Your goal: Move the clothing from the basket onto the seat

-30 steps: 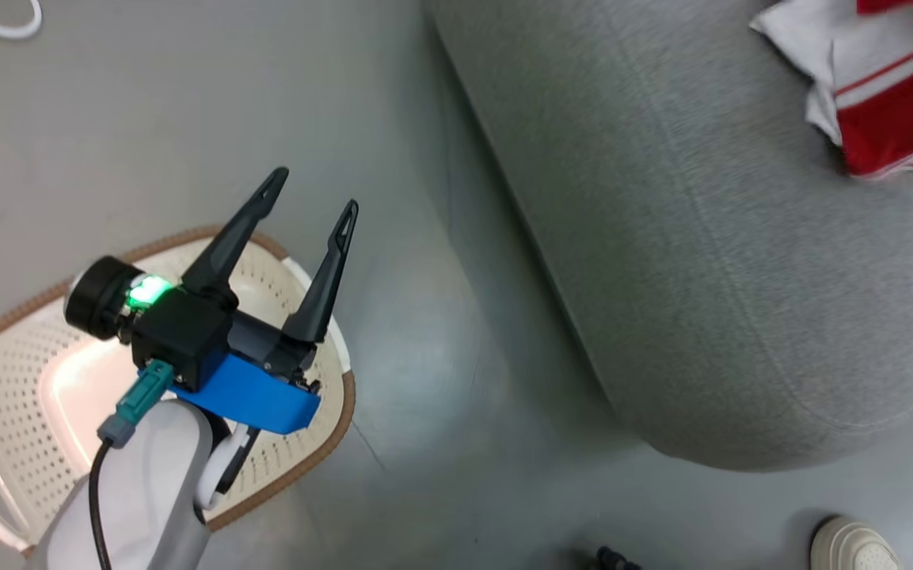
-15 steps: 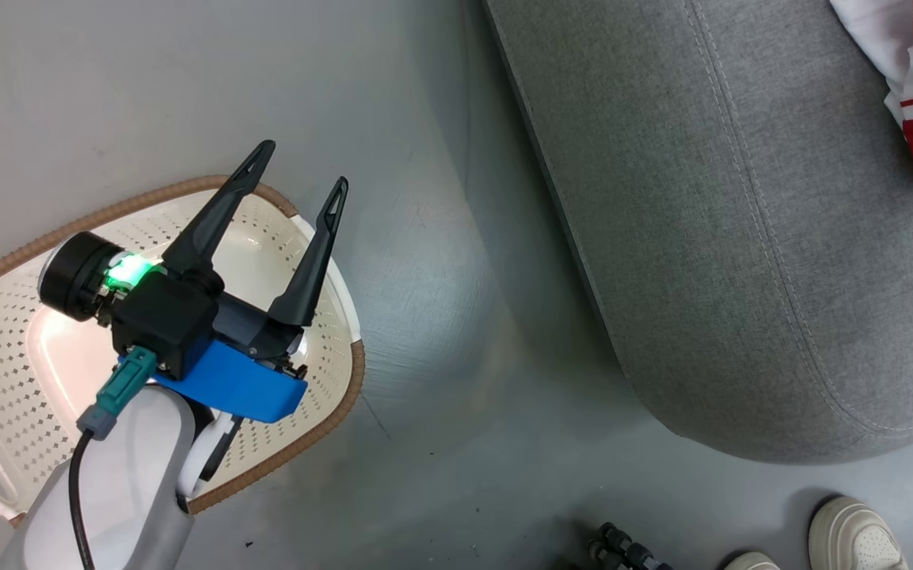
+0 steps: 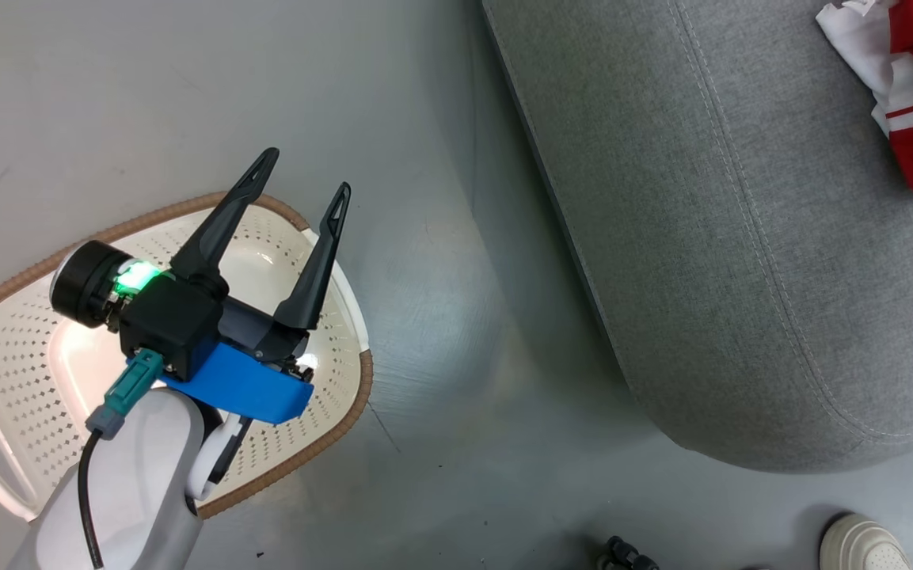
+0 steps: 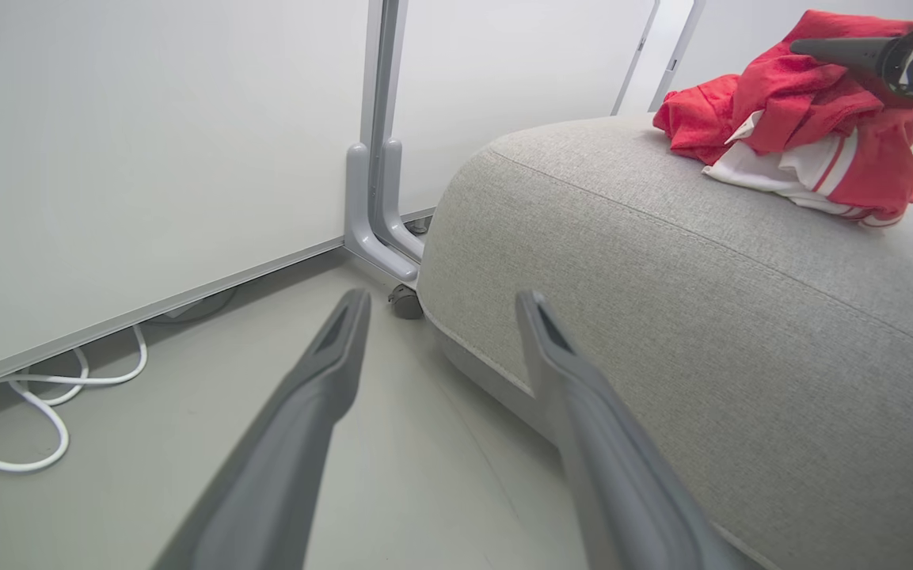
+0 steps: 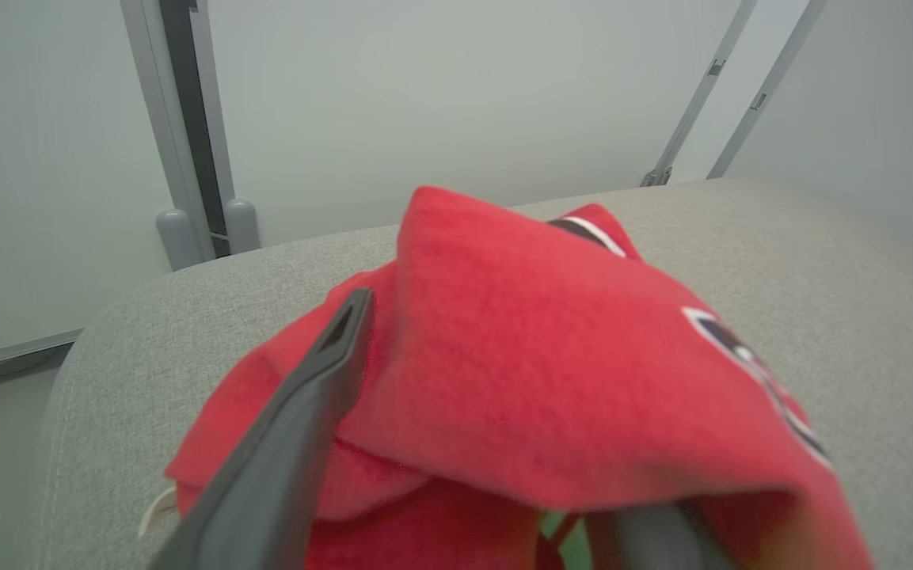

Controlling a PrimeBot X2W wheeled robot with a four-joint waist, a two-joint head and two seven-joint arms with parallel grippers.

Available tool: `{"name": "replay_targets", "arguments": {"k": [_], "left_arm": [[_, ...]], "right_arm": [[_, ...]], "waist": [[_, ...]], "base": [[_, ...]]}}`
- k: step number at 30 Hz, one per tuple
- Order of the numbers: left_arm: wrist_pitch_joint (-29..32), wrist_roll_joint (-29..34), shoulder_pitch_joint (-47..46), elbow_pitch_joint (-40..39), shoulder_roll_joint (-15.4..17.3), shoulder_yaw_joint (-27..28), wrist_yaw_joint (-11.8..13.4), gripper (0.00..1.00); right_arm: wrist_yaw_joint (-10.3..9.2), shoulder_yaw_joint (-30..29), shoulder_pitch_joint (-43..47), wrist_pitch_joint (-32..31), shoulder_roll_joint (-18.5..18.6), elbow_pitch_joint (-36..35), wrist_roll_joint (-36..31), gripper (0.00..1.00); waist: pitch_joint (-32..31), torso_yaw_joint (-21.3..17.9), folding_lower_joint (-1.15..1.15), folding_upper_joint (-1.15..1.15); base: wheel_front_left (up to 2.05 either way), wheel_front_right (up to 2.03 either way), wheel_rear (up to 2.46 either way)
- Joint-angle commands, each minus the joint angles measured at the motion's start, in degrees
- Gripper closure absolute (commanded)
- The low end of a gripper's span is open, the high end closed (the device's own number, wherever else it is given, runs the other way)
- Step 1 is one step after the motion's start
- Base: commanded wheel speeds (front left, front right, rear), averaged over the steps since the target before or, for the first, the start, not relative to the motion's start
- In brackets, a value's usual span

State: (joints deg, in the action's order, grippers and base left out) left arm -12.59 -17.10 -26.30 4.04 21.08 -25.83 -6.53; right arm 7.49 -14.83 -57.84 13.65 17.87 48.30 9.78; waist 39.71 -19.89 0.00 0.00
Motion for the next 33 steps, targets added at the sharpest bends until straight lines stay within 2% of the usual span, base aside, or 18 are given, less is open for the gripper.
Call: {"name": "replay_targets", "arguments": {"k": [1, 8, 19, 26, 33], "left_arm": [[-0.5, -0.4, -0.4, 0.5, -0.2, 0.1, 0.3, 0.00], [-1.5, -1.1, 0.4, 2.4, -1.5, -0.2, 0.4, 0.00], [-2.6, -3.1, 5.1, 7.6, -6.7, 1.7, 0.3, 0.00], [-2.7, -3.6, 11.8, 8.6, -10.7, 6.7, -0.1, 0.00], [-2.7, -2.6, 18.3, 9.4, -13.6, 12.2, -0.6, 0.00]], "right_arm": [[0.01, 0.2, -0.3, 0.3, 0.5, 0.4, -0.1, 0.00], [0.01, 0.5, 1.2, 0.5, 0.8, 1.1, -0.2, 0.00], [0.01, 2.9, 10.8, 0.4, 0.9, -1.4, -0.8, 0.00], [0.01, 5.8, 19.1, -1.4, 0.1, -6.9, -2.1, 0.00], [0.01, 8.3, 29.1, -3.6, -2.7, -16.8, -3.9, 0.00]], "waist": [[-0.5, 0.3, 0.00, 0.00], [-3.2, 1.2, 0.00, 0.00], [-15.1, 4.6, 0.00, 0.00], [-23.6, 7.5, 0.00, 0.00], [-30.1, 10.9, 0.00, 0.00]], "base": [[0.00, 0.00, 0.00], [0.00, 0.00, 0.00], [0.00, 0.00, 0.00], [0.00, 0.00, 0.00], [0.00, 0.00, 0.00]]}}
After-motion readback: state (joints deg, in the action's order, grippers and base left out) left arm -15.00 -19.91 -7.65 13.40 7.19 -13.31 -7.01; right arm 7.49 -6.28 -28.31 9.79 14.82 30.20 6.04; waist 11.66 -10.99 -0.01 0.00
